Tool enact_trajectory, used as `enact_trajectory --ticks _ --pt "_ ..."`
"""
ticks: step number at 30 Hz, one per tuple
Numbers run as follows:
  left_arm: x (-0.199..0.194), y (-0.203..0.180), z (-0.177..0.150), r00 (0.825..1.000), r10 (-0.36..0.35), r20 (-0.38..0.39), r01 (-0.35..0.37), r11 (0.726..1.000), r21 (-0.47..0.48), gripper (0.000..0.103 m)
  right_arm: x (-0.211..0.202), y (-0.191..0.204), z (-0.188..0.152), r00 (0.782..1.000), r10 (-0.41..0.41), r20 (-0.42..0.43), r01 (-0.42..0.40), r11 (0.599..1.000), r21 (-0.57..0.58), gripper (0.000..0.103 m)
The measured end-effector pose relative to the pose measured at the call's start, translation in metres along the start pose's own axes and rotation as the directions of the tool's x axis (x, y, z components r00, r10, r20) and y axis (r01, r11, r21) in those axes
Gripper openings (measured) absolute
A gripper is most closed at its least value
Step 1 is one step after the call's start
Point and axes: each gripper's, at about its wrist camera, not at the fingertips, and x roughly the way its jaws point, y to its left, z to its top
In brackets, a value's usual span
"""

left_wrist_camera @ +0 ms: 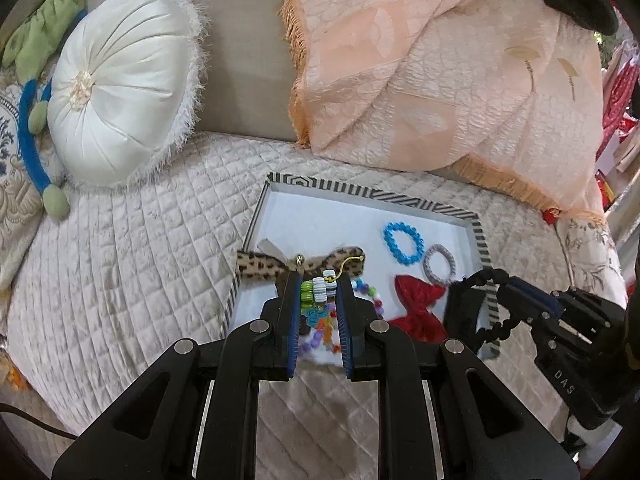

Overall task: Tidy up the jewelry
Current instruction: 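Place the flower clips in the tray with the left tool while the right tool releases the black scrunchie inside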

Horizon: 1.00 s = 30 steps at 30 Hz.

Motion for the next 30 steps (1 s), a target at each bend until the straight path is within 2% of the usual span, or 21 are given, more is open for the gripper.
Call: enact_trajectory --ticks 13,18,22,30 --pt "0.069 -0.002 0.053 0.999 0.016 -0.03 -0.016 1.0 -0.009 0.015 0.085 -0.029 0.04 0.998 -0.024 -0.061 0.029 0.997 0.075 0.008" --pt "0.102 0.001 0.066 0.998 -0.004 -0.055 0.002 0.999 -0.041 0.015 0.118 -0.039 0.049 0.996 0.007 -0.086 0.005 0.989 0.148 0.008" --pt "0.126 0.006 0.068 0.997 0.006 -0.076 -0.011 0.998 -0.062 0.015 0.148 -0.035 0.055 0.993 0.032 -0.114 -0.01 0.983 0.183 0.008" --pt "0.154 0.031 0.054 0.991 0.061 -0.119 -0.071 0.994 -0.083 0.015 0.191 -0.017 0.05 0.982 0.045 -0.183 -0.017 0.988 0.152 0.008"
